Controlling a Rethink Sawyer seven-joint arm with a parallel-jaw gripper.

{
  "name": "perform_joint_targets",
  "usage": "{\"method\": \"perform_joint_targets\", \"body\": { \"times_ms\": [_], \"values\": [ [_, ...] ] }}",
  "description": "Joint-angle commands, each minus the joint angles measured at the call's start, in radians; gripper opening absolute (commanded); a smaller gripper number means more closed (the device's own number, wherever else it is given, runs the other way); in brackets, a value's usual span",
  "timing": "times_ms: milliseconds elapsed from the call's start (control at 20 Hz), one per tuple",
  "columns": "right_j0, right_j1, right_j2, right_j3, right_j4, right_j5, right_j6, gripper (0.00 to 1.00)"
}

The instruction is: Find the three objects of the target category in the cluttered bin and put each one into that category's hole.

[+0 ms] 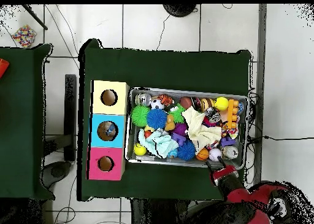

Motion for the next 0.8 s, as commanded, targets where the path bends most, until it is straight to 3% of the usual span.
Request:
{"method": "perform_joint_targets", "body": {
  "times_ms": [50,300,500,800],
  "values": [
    [-0.035,0.096,0.160,-0.080,0.081,-0.057,-0.400,1.00],
    [-0.015,0.112,0.156,-0.091,0.051,-0.067,-0.327,1.00],
    [-0.019,0.120,0.167,-0.088,0.074,-0.097,-0.306,1.00],
    [-0.021,0.080,0.168,-0.059,0.077,-0.141,-0.267,1.00]
  ]
}}
